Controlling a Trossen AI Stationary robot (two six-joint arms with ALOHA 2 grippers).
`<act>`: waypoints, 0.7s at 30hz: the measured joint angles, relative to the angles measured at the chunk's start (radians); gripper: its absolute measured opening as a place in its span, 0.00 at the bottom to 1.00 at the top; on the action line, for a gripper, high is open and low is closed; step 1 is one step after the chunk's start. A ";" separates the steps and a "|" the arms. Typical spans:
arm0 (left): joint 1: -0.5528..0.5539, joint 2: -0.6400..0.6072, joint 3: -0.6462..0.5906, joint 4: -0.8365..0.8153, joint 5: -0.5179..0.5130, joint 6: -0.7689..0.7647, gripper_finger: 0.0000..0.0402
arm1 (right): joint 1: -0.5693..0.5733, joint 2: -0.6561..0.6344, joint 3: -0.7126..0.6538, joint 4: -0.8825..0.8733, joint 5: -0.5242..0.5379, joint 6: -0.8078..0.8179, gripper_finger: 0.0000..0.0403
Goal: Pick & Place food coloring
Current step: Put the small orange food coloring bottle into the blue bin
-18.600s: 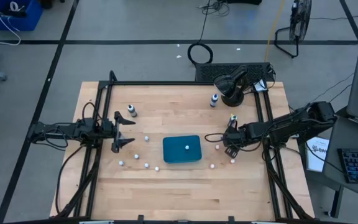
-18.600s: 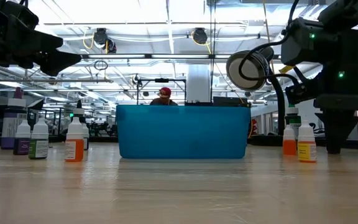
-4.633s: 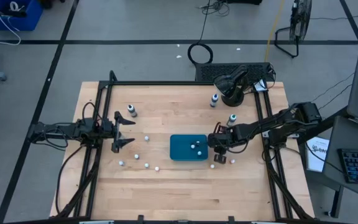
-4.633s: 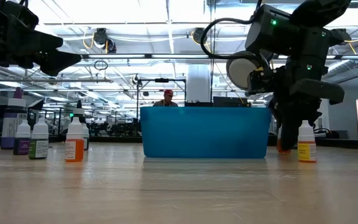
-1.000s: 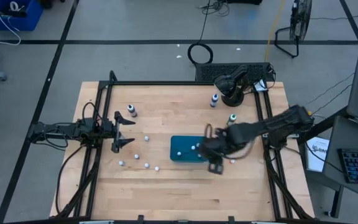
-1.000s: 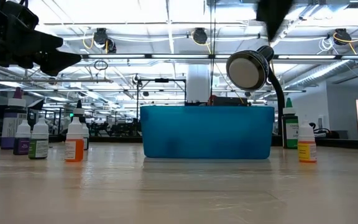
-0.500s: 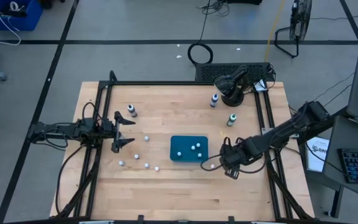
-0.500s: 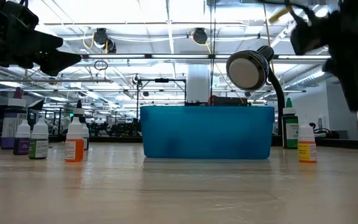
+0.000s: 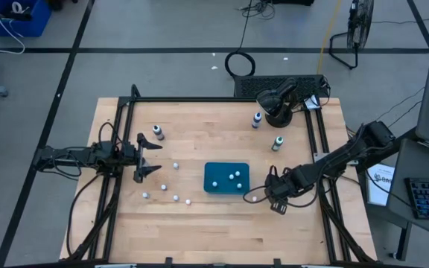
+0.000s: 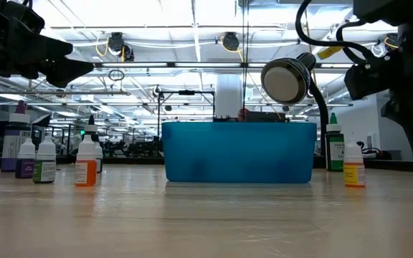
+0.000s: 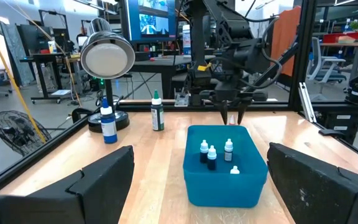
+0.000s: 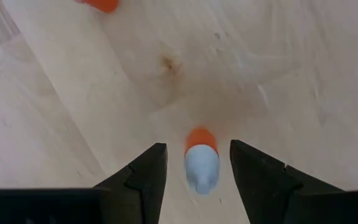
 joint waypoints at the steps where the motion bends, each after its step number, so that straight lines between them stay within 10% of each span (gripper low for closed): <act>1: 0.000 0.000 0.000 0.000 0.000 0.000 0.91 | -0.001 0.000 0.000 -0.002 0.000 0.002 0.41; 21: 0.000 0.000 0.000 0.000 0.000 0.000 0.91 | -0.001 0.102 0.003 0.022 0.005 -0.012 0.38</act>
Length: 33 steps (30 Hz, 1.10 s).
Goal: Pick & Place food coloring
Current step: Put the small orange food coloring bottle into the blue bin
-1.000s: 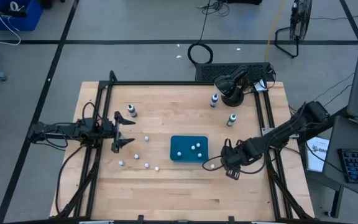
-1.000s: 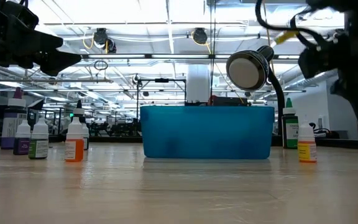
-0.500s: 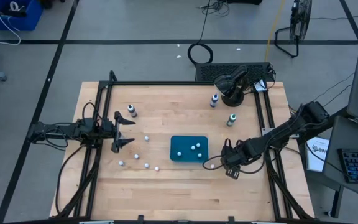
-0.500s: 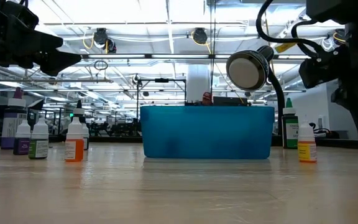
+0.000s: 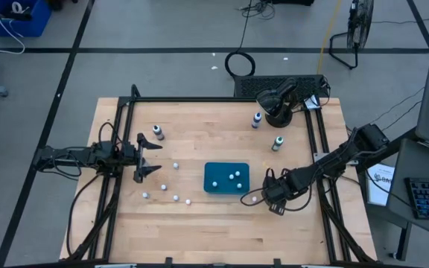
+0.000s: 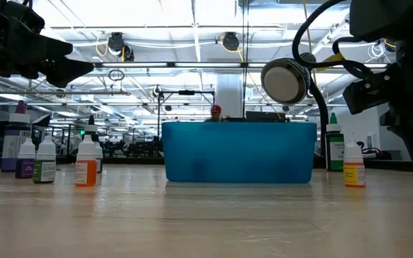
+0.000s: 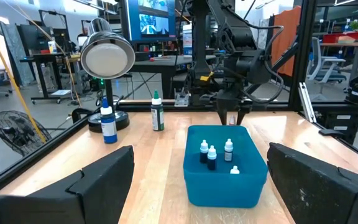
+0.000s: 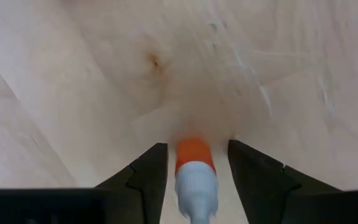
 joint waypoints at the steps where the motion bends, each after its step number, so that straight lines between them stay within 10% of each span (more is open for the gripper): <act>1: 0.000 0.000 0.000 0.000 0.000 0.000 0.91 | 0.000 0.000 0.000 -0.002 0.000 0.000 0.36; 7: 0.000 0.000 0.000 0.000 0.000 0.000 0.91 | -0.001 -0.006 -0.002 -0.006 0.004 -0.047 0.12; 16: 0.000 0.000 0.000 0.000 0.000 0.000 0.91 | -0.027 -0.038 0.115 -0.024 0.069 -0.199 0.12; 33: 0.000 0.000 0.000 -0.001 0.000 0.000 0.91 | -0.234 0.193 0.994 -0.196 0.186 -0.822 0.12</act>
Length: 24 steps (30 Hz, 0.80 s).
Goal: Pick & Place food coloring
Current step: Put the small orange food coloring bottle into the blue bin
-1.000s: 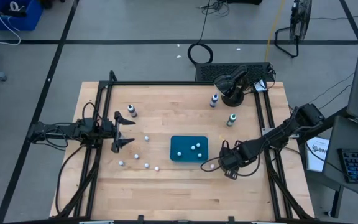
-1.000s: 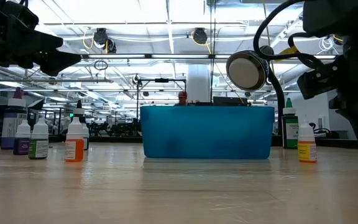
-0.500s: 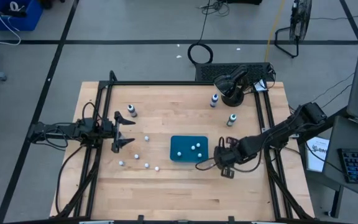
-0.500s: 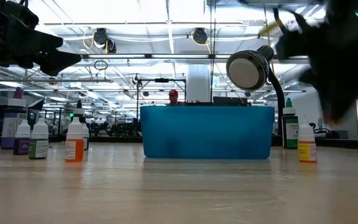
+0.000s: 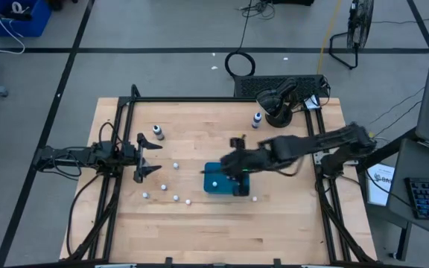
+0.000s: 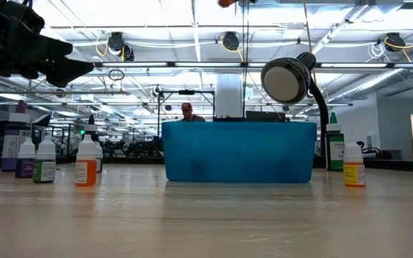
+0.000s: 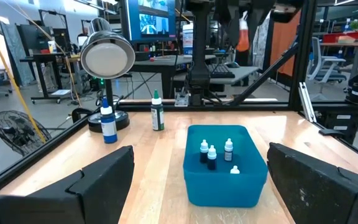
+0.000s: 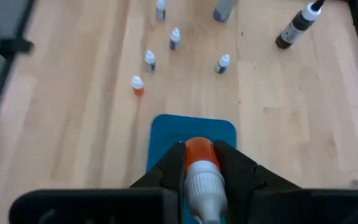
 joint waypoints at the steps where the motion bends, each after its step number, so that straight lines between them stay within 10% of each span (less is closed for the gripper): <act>1: 0.000 0.000 0.000 0.000 0.000 0.000 0.91 | -0.009 0.048 0.066 -0.058 -0.001 -0.013 0.12; 8: 0.000 0.000 0.000 0.000 0.000 0.000 0.91 | -0.082 0.346 0.387 -0.372 -0.026 -0.067 0.12; 24: 0.000 0.000 0.000 0.000 0.000 0.000 0.91 | -0.159 0.568 0.242 -0.188 -0.104 -0.187 0.12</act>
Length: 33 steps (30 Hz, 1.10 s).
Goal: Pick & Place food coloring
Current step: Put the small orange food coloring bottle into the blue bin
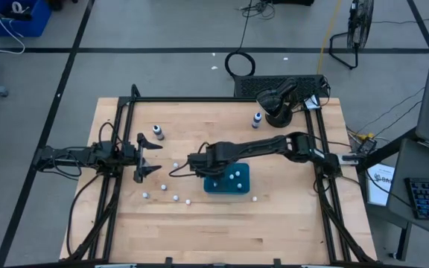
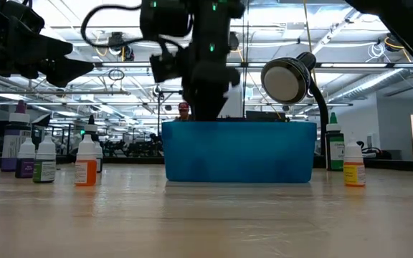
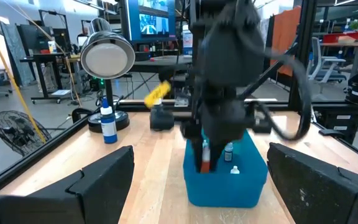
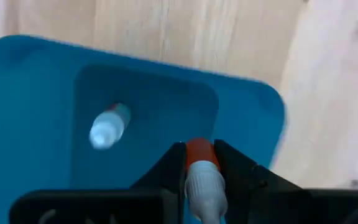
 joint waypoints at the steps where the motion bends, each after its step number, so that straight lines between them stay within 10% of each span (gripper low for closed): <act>1: 0.000 0.000 0.000 0.000 0.000 0.000 0.91 | -0.004 0.001 -0.024 0.025 0.000 -0.005 0.12; 18: 0.000 0.000 0.000 0.000 0.000 0.000 0.91 | -0.030 -0.019 -0.204 0.191 -0.003 -0.038 0.12; 33: 0.000 0.000 0.000 0.000 0.000 0.000 0.91 | 0.004 -0.143 -0.207 0.218 -0.004 -0.006 0.40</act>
